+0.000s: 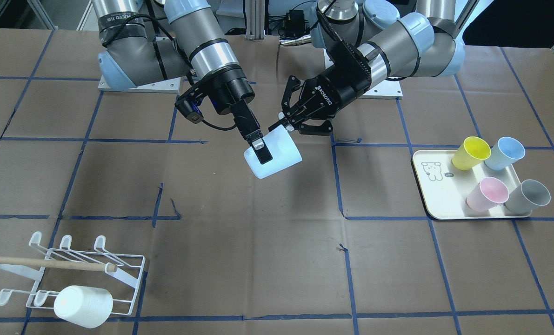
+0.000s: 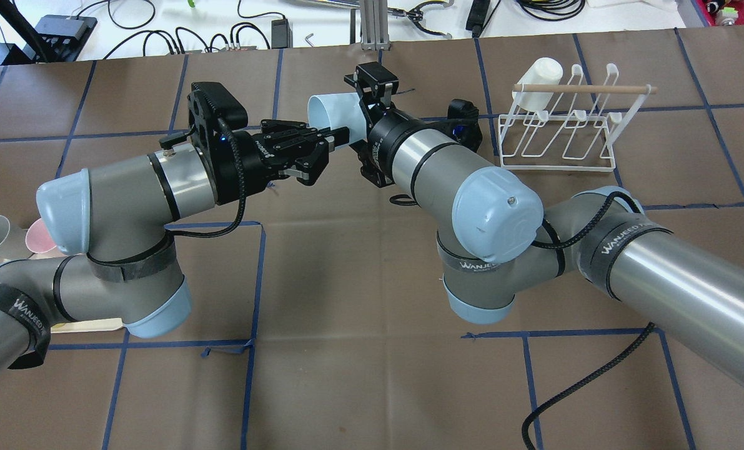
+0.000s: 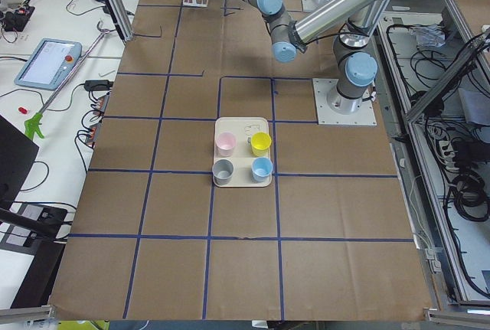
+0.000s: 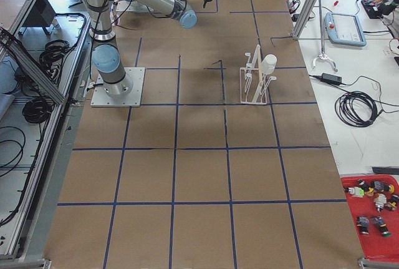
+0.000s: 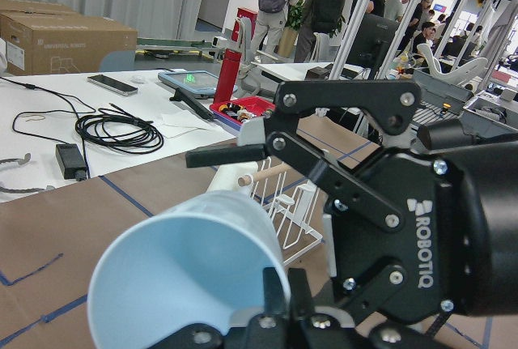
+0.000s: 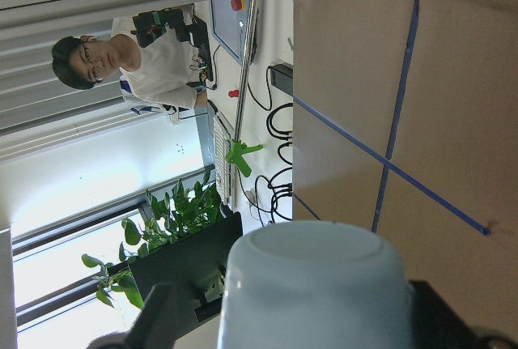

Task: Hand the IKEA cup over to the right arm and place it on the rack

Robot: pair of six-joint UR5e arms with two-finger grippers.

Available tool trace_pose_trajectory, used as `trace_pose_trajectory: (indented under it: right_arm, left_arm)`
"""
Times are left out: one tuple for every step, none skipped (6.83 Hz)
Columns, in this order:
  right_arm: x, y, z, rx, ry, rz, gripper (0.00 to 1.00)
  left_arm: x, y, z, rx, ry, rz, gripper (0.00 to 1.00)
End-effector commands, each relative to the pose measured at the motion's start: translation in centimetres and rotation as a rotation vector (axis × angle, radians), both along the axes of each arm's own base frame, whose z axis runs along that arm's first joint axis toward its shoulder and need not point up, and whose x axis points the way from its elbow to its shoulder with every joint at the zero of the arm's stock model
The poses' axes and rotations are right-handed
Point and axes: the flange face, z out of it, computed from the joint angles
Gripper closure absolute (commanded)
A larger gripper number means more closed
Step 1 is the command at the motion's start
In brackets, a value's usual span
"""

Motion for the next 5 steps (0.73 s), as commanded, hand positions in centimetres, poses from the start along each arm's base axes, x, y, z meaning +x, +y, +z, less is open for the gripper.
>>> trace_pose_trajectory:
  right_arm:
    - [0.14,-0.39,-0.01,-0.001,-0.001,0.0,0.03]
    - [0.15,-0.35,-0.08,-0.001,0.0,0.002,0.12]
    - [0.13,-0.32,-0.12,-0.001,0.0,0.002,0.21]
    - [0.07,-0.34,-0.21,0.001,0.003,0.003,0.35]
    - [0.07,-0.29,-0.25,-0.001,0.006,0.006,0.44]
  left_arm:
    - [0.0,0.01,0.03,0.001,0.001,0.0,1.0]
    - [0.0,0.0,0.02,0.001,0.0,0.001,1.0]
    - [-0.01,0.05,0.09,-0.001,0.001,0.0,1.0]
    - [-0.01,0.08,0.03,-0.001,0.0,0.0,1.0]
    - [-0.01,0.05,0.09,-0.001,0.001,0.0,1.0]
